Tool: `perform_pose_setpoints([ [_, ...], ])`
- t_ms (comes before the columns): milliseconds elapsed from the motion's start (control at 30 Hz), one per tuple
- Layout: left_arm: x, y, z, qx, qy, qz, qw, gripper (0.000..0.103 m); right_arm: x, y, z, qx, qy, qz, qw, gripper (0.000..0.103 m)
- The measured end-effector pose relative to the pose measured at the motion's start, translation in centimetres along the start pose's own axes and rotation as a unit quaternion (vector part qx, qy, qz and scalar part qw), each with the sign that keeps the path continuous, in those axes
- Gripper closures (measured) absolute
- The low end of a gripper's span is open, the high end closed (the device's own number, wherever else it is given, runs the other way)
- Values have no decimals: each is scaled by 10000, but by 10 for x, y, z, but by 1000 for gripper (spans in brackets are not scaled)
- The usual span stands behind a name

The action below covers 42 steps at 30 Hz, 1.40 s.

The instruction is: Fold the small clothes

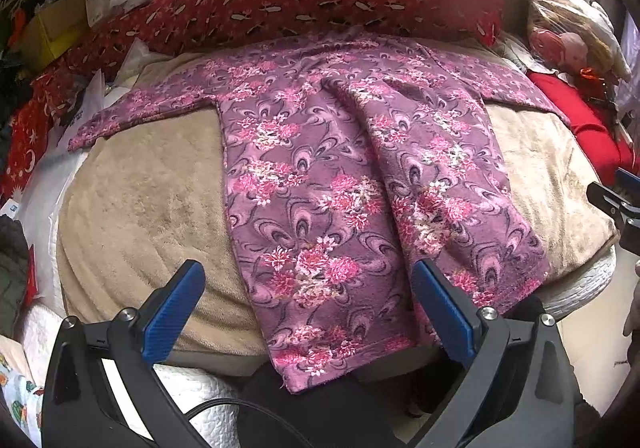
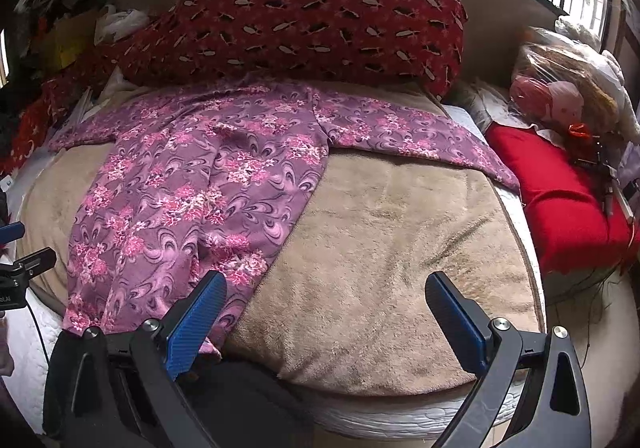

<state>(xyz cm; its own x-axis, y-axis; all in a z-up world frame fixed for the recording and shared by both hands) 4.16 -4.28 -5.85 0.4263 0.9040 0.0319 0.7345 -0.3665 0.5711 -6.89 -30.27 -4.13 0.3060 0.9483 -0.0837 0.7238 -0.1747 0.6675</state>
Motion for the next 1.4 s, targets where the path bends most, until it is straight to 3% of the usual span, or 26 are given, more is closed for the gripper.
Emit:
perform_pose_setpoints([
  [867,-7,0,5,76,-2,0,10000,0,9,1,3,-16,113,-76,9999,4],
  [1400,-11,0,-18,-332,-108,-239,9991,0,9,7,-13,-347,237,6,9991,3],
])
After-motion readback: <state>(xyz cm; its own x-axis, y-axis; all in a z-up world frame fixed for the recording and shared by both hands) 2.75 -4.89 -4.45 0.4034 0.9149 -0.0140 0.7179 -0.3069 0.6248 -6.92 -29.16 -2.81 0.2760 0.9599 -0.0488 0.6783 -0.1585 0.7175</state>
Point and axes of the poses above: each gripper's, at about its wrist camera, not at the fingertips, and z roughly the way its jaws point, x to its left, y to its top, the point moved 9 cm from there along z, roughly the way its jaws point, and after that the axes turned 3 degrees about -z, right-handed, at the moved point
